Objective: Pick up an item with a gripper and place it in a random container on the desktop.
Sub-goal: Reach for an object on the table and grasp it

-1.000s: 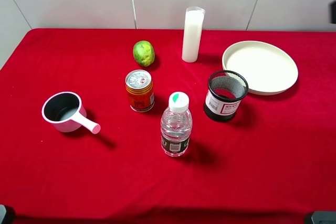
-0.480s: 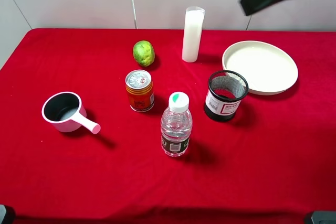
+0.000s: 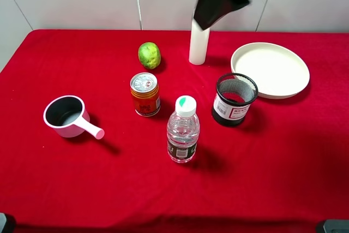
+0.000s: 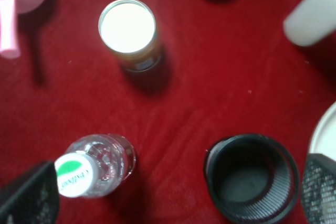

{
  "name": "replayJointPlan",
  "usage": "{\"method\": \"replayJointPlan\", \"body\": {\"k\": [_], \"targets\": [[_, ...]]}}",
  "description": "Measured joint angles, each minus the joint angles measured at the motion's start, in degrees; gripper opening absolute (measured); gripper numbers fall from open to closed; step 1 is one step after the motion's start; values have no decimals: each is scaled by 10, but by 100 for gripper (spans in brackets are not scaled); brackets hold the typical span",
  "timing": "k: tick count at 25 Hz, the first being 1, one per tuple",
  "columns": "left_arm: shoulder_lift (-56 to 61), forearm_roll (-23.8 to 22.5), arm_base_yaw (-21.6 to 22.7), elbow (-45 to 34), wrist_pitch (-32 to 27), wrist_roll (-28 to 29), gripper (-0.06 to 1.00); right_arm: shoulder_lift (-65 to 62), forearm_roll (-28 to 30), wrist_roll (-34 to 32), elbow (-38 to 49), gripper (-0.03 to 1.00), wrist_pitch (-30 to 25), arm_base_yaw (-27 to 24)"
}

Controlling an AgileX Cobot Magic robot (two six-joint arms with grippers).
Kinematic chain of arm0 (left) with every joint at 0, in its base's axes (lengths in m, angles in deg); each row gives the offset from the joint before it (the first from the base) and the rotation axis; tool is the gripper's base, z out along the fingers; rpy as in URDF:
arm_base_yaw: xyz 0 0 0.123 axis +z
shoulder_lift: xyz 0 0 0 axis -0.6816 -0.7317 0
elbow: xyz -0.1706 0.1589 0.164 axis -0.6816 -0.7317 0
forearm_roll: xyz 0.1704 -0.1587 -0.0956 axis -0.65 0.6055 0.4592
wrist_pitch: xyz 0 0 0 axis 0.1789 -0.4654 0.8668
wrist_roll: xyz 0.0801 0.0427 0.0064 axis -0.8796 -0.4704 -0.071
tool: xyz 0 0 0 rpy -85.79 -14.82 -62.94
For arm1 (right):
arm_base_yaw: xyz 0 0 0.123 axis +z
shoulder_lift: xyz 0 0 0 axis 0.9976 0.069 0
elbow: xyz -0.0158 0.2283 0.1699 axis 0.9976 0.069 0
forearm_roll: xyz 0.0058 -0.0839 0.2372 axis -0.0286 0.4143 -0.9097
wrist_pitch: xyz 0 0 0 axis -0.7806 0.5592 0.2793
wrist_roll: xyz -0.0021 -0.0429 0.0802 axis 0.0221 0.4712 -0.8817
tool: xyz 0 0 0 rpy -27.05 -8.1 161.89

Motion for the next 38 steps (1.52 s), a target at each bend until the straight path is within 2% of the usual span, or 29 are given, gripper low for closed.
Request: {"method": "replayJointPlan", "body": {"k": [5,12,24,38], "targets": [[0,0,0,0,0,0,99,43,0,12,-6,69,1,43],[0,0,0,0,0,0,99,92,0,23,-6,69,2,75],[0,0,0,0,0,0,99,134,-12,26,-6,69,10,77],[0,0,0,0,0,0,99,136,-9,32,-6,69,76,77]]}}
